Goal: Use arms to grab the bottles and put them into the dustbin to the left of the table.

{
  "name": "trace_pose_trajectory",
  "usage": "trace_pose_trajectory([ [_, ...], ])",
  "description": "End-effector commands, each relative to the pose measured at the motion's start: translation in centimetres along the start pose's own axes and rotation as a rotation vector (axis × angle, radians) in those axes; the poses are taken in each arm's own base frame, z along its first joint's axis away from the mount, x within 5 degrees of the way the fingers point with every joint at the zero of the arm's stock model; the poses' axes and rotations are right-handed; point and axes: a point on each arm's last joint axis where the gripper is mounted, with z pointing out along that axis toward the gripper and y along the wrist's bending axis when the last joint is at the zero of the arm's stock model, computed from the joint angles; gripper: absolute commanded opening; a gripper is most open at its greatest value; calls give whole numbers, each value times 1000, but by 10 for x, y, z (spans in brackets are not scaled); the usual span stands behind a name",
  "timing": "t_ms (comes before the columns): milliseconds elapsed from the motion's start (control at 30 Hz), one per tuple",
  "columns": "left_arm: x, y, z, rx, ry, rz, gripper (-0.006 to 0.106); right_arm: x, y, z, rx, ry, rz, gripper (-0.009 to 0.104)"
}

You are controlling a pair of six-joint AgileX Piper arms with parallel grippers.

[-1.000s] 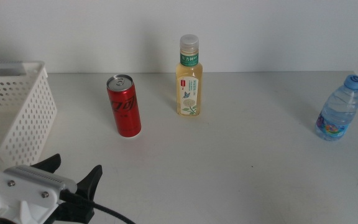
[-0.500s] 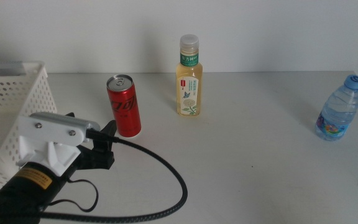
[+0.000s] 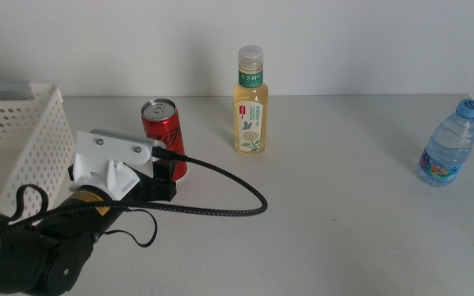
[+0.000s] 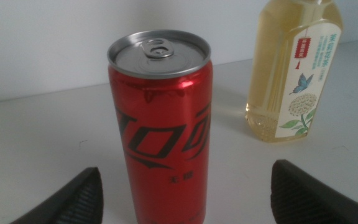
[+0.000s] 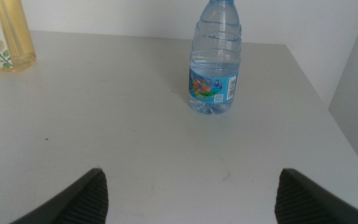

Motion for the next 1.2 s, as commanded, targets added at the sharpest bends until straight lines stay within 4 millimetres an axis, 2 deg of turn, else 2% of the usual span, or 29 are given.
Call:
trace_pose_trajectory([
  [0, -21, 4, 8, 30, -128, -29, 91, -10, -1, -3, 15, -101, -14, 78],
  [233, -19, 17, 30, 66, -122, -28, 91, -10, -1, -3, 15, -101, -14, 78],
  [667, -9, 19, 71, 78, -114, -69, 91, -10, -1, -3, 15, -101, -14, 78],
  [1167, 4, 21, 95, 71, -177, -85, 89, -10, -1, -3, 15, -101, -14, 78],
])
